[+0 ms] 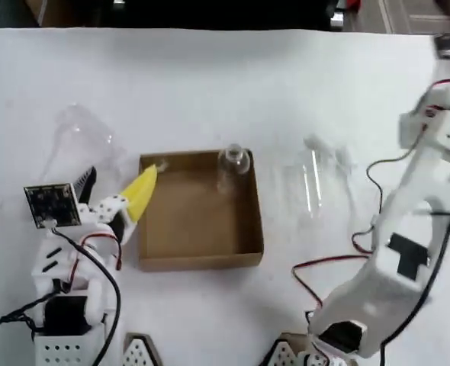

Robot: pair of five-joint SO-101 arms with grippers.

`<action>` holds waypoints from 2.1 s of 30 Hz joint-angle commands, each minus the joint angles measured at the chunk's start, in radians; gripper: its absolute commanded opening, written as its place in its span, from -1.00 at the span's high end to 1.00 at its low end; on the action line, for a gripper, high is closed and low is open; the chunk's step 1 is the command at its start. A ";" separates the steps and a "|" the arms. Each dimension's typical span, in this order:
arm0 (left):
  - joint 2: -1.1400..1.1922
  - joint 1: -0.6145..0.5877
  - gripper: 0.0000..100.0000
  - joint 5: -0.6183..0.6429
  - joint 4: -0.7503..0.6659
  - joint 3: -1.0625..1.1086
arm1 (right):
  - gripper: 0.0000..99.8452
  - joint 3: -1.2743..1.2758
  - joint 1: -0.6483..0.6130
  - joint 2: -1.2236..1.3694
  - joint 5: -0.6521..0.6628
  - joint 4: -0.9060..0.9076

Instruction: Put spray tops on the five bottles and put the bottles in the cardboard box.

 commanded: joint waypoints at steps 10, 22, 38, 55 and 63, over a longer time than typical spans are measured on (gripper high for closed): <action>-0.010 -0.001 0.29 -0.014 -0.029 -0.011 | 0.58 -0.003 -0.254 0.274 0.006 -0.197; -0.010 0.001 0.29 -0.014 -0.029 -0.011 | 0.69 -0.066 -0.216 0.375 0.003 -0.251; -0.010 0.001 0.29 -0.014 -0.029 -0.011 | 0.76 -0.486 -0.196 0.690 0.002 -0.079; -0.010 0.002 0.29 -0.014 -0.029 -0.011 | 0.97 -0.729 -0.196 0.760 0.000 0.090; -0.010 0.002 0.29 -0.014 -0.029 -0.011 | 0.97 -0.729 -0.196 0.760 0.000 0.096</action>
